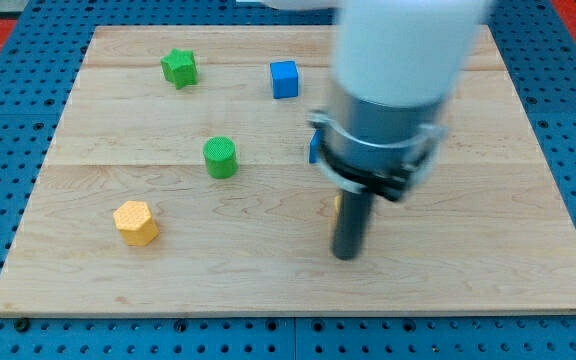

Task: Place the yellow heart bottom left to the red star

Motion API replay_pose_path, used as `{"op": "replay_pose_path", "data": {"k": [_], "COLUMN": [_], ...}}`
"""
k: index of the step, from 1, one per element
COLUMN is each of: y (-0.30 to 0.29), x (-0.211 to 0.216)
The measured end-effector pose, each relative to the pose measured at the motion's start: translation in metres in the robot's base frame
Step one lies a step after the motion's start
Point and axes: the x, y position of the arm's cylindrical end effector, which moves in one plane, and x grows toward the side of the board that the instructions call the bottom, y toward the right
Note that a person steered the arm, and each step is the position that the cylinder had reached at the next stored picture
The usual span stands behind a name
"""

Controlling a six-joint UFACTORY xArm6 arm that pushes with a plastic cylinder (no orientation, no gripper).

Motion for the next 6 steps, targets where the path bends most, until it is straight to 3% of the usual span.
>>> {"op": "replay_pose_path", "data": {"k": [2, 4, 6], "y": [0.045, 0.066, 0.101], "x": [-0.091, -0.031, -0.112]}}
